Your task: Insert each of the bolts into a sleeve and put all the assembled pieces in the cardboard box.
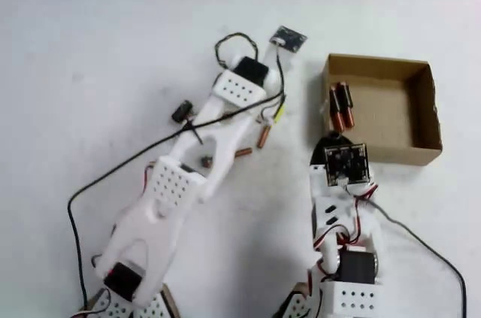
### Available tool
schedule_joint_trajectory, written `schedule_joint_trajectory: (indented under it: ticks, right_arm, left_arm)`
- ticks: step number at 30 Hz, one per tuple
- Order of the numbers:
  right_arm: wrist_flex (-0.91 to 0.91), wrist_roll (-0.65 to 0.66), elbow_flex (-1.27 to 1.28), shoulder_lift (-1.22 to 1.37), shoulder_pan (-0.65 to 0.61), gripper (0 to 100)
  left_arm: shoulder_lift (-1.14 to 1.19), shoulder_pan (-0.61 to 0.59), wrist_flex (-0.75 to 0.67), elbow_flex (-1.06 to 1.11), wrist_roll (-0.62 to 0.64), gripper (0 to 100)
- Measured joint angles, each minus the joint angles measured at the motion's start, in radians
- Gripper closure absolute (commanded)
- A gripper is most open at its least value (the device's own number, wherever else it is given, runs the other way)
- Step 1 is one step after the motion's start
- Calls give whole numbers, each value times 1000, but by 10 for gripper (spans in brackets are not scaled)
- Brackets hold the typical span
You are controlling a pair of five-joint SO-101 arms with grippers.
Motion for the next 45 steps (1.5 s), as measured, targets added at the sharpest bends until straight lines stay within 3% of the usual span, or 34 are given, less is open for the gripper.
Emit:
schedule_joint_trajectory:
  ticks: [18, 33, 45]
  right_arm:
    - [0, 0, 0, 0, 0, 982]
    - [0, 0, 0, 0, 0, 982]
    - [0, 0, 0, 0, 0, 982]
  left_arm:
    - [273, 2, 3, -417, 20, 871]
    - [265, 92, 72, -431, 21, 871]
    - [265, 94, 72, -431, 21, 876]
